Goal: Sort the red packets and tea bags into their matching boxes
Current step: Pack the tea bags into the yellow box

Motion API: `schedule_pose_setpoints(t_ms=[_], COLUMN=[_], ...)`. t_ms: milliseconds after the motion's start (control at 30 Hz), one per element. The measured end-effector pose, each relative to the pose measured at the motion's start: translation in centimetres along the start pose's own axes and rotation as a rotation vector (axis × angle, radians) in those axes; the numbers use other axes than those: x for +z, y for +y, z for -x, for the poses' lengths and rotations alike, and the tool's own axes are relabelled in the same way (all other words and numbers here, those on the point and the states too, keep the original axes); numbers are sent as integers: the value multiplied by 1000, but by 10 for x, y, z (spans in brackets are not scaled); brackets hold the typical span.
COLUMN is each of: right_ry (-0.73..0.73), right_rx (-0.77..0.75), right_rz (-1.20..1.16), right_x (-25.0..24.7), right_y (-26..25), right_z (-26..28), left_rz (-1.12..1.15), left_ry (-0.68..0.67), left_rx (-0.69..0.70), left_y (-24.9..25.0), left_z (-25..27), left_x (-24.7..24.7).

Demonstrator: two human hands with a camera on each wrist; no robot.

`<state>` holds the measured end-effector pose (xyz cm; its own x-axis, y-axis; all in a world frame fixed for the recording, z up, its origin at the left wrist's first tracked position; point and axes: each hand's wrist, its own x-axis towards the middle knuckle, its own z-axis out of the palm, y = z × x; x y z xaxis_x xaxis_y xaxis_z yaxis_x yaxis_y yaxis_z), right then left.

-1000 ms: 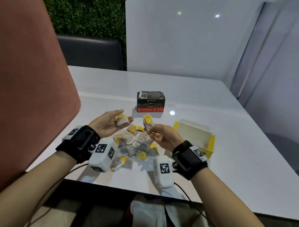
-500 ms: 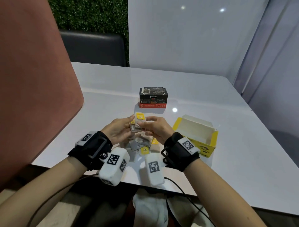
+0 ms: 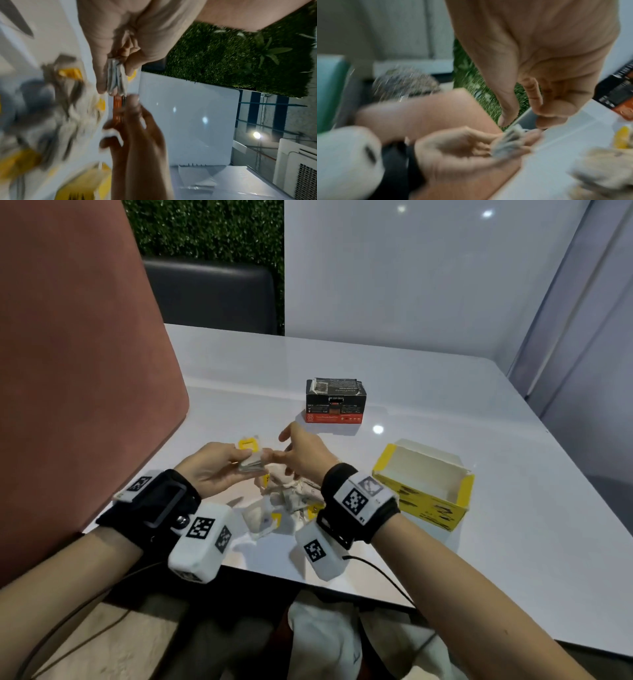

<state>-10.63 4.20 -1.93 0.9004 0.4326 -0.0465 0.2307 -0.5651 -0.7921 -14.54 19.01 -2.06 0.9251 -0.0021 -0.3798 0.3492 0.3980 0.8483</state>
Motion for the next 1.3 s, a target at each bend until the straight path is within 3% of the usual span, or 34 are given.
schedule_pose_setpoints(t_ms=[133,233,400,633,867,967,1033,1133,1233,1300], right_ry=[-246,-379,-375,-357,-177,-254,-204,-59,-265,-371], right_rx=[-174,-275,-324,-282,-125,-42,-110,-361,-542,-551], right_rz=[612,754,878,843,215,-29,59,296,722,806], right_x=[23,37,57,56,5,-6,-3,12,23,19], right_y=[5,5,8,9,4,8,8,7,20,29], right_z=[13,19,16,5,3,11,16,22,29,34], left_rz=[27,33,15,41,40,74,91,67,67,73], left_ry=[89,97,90,124,165,166,157,166,179,185], left_rx=[-22,-53,-39,-45,-110,-126,-128,-122,-111,-125], left_y=[1,-7,-15,-18,-27,-29,-30,-31,-33,-33], left_z=[5,8,11,17,18,18,18,18,20,22], left_x=[-28,-36,-34,-43,-55,-50,-47,-45,-48,-52])
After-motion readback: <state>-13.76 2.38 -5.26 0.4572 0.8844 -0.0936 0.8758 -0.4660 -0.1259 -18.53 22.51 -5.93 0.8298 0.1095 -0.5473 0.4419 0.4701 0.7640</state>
